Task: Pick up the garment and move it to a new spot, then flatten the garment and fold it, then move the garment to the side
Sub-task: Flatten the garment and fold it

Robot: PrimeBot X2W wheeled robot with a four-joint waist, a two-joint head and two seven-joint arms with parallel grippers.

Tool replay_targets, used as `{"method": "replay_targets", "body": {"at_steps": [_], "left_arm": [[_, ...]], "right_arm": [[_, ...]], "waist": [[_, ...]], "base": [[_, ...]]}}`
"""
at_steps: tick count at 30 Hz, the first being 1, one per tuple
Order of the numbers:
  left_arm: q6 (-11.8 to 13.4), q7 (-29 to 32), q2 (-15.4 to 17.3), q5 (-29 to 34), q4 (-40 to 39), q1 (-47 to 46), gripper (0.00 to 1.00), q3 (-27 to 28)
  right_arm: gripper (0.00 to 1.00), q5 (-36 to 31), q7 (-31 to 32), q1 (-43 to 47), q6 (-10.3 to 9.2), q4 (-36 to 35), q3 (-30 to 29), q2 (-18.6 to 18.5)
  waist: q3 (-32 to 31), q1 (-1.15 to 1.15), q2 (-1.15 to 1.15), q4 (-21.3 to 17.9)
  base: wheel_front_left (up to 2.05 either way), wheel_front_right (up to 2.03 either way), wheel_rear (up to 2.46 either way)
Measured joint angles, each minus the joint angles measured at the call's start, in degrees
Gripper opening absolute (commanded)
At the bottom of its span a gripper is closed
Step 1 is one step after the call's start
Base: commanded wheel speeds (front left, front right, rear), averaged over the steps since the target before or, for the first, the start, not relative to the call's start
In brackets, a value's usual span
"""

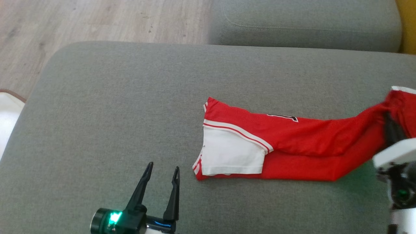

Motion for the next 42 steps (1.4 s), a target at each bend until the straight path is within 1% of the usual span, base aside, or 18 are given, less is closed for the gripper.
{"method": "replay_targets", "body": {"at_steps": [3, 5, 7, 8, 14, 18, 23, 28, 29, 30, 31, 36, 39, 41, 42], "left_arm": [[-0.91, 0.00, -0.30, 0.44, 0.23, 0.00, 1.00, 0.01], [-0.98, 0.00, -0.49, 0.80, 0.40, -0.01, 1.00, 0.02], [-1.47, 0.00, -0.56, 0.92, 0.54, -0.02, 1.00, 0.02], [-1.47, 0.00, -0.56, 0.92, 0.54, -0.02, 1.00, 0.02], [-1.99, 0.00, -0.89, 0.99, 1.09, -0.05, 1.00, 0.02], [-2.46, 0.00, -1.01, 0.99, 1.58, -0.05, 1.00, 0.03], [-2.91, 0.00, -1.40, 1.41, 1.75, -0.12, 1.00, 0.01], [-2.97, 0.00, -1.51, 1.41, 2.03, -0.22, 1.00, 0.11], [-2.97, 0.00, -1.53, 1.42, 2.19, -0.23, 1.00, 0.14], [-2.97, 0.00, -1.57, 1.42, 2.33, -0.23, 1.00, 0.19], [-2.97, 0.00, -1.60, 1.42, 2.36, -0.23, 1.00, 0.24], [-2.93, 0.00, -1.77, 1.60, 2.54, -0.22, 1.00, 0.62], [-2.90, 0.00, -1.80, 1.80, 2.59, -0.21, 1.00, 1.37], [-2.89, 0.00, -1.82, 1.74, 2.56, -0.18, 1.00, 1.88], [-2.89, 0.00, -1.86, 1.29, 2.47, 0.05, 1.00, 2.32]], "right_arm": [[0.00, 3.55, 1.37, 0.74, 0.00, -2.86, 4.93, 1.11], [0.00, 6.02, 1.74, 0.71, 0.00, -3.24, 8.27, 1.14], [0.00, 10.15, 1.24, 0.60, 0.00, -2.50, 11.96, 1.13], [0.00, 10.15, 1.24, 0.60, 0.00, -2.50, 11.96, 1.13], [0.00, 17.72, -2.74, -0.47, 0.00, 3.03, 24.12, 1.11], [0.00, 20.87, -5.84, -3.47, -0.01, 6.71, 30.91, 1.05], [0.00, 23.87, -9.42, -7.46, -0.01, 12.26, 37.27, 0.94], [0.00, 27.50, -12.11, -10.31, -0.01, 17.24, 42.91, 0.70], [0.11, 28.36, -12.48, -10.69, -0.01, 17.78, 44.15, 0.65], [0.45, 29.27, -13.03, -11.07, -0.01, 18.40, 45.35, 0.63], [1.00, 29.94, -13.59, -11.45, -0.01, 19.06, 46.41, 0.63], [1.00, 33.09, -16.51, -12.74, -0.01, 20.37, 51.32, 0.53], [1.00, 32.78, -18.72, -12.93, -0.01, 20.53, 52.46, 0.53], [1.00, 30.43, -20.46, -12.93, -0.01, 20.80, 52.36, 0.52], [1.00, 26.02, -22.52, -12.79, -0.01, 21.01, 51.92, 0.10]], "waist": [[-0.21, 0.00, 0.00, 0.87], [-0.25, 0.00, 0.00, 1.72], [-0.25, 0.00, 0.00, 2.73], [-0.25, 0.00, 0.00, 2.73], [-0.24, 0.00, 0.00, 6.14], [-0.17, 0.00, 0.00, 8.02], [0.48, 0.00, 0.00, 9.62], [1.26, 0.00, 0.00, 10.34], [1.33, 0.00, 0.00, 10.33], [1.34, 0.01, 0.00, 10.26], [1.32, 0.00, 0.00, 10.13], [0.66, 0.00, 0.00, 8.78], [-0.16, 0.01, 0.00, 7.65], [-0.93, 0.00, 0.00, 6.83], [-1.88, 0.00, 0.00, 5.91]], "base": [[0.00, 0.00, 0.00], [0.00, 0.00, 0.00], [0.00, 0.00, 0.00], [0.00, 0.00, 0.00], [0.00, 0.00, 0.00], [0.00, 0.00, 0.00], [0.00, 0.00, 0.00], [0.00, 0.00, 0.00], [0.00, 0.00, 0.00], [0.00, 0.00, 0.00], [0.00, 0.00, 0.00], [0.00, 0.00, 0.00], [0.00, 0.00, 0.00], [0.00, 0.00, 0.00], [0.00, 0.00, 0.00]]}}
